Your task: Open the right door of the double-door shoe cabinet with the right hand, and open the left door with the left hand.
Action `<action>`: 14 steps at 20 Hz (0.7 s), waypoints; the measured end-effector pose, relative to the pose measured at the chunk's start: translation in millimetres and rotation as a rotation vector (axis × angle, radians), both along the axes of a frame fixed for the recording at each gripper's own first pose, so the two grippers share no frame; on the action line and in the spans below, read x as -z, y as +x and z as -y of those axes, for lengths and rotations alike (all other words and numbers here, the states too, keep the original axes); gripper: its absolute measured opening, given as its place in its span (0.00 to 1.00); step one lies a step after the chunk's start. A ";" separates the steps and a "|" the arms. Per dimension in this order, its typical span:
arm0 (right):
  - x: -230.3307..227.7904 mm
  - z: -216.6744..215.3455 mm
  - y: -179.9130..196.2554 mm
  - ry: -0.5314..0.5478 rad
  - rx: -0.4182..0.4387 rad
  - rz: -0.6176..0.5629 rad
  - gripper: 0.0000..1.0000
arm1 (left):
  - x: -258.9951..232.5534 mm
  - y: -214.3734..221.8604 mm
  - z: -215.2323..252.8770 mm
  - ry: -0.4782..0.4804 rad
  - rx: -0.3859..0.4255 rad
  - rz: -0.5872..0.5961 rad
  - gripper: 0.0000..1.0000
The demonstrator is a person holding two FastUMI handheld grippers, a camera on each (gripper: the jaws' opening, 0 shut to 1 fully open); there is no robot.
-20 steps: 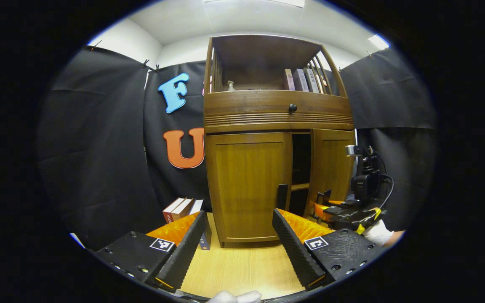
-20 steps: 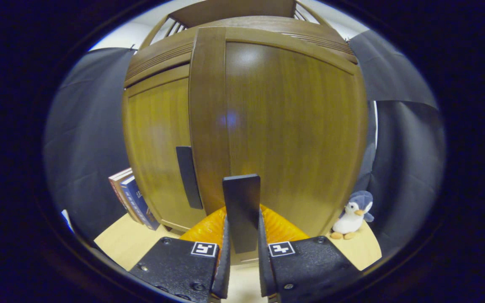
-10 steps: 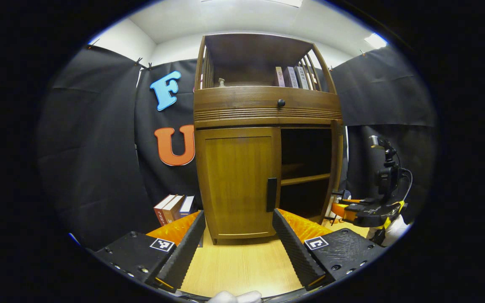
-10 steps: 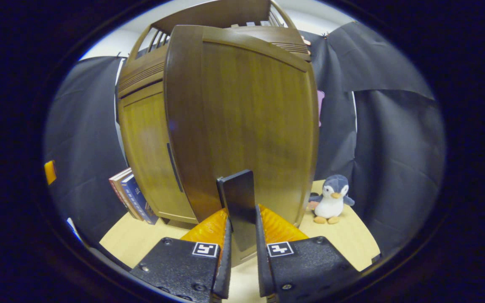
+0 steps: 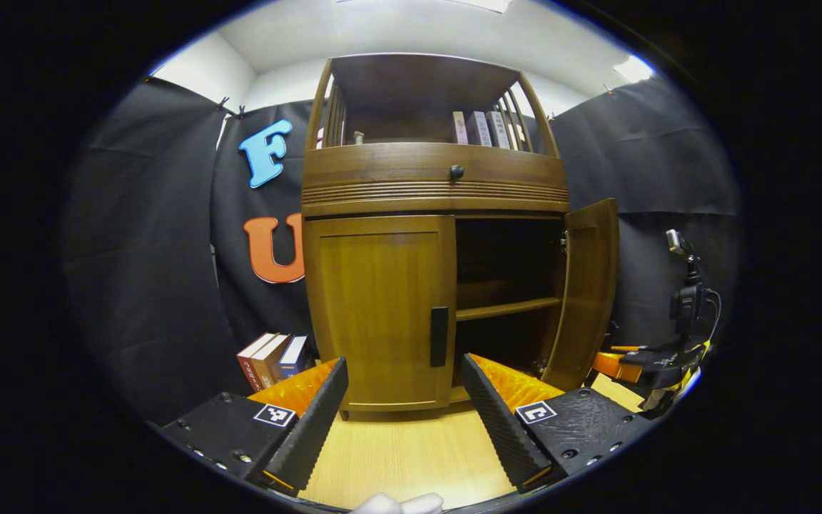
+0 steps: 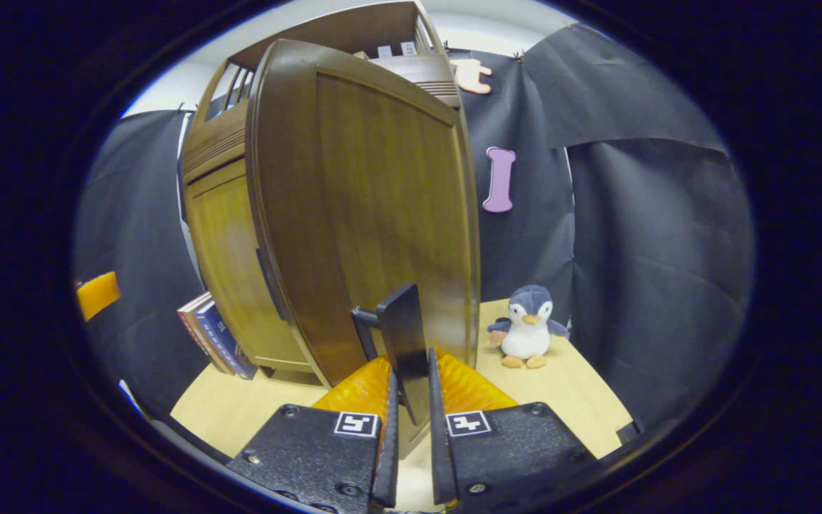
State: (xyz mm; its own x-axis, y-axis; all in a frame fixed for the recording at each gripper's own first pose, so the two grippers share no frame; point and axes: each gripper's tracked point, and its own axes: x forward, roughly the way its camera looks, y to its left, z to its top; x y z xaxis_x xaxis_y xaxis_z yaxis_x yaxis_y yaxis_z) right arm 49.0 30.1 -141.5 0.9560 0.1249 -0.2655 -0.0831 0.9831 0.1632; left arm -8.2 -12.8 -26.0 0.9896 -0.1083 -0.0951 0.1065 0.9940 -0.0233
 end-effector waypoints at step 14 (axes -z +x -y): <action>1.3 104.6 2.9 -0.027 0.005 -0.011 0.04 | -8.1 12.6 75.1 -0.009 0.014 -0.002 0.96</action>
State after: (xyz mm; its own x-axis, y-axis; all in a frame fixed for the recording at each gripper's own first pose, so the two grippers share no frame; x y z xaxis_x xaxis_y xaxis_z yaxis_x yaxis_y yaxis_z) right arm 51.9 -74.4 -142.8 0.9537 0.1125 -0.2788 -0.0764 0.9876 0.1371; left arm 4.4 -87.9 -17.9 0.9878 -0.1230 -0.0957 0.1205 0.9922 -0.0323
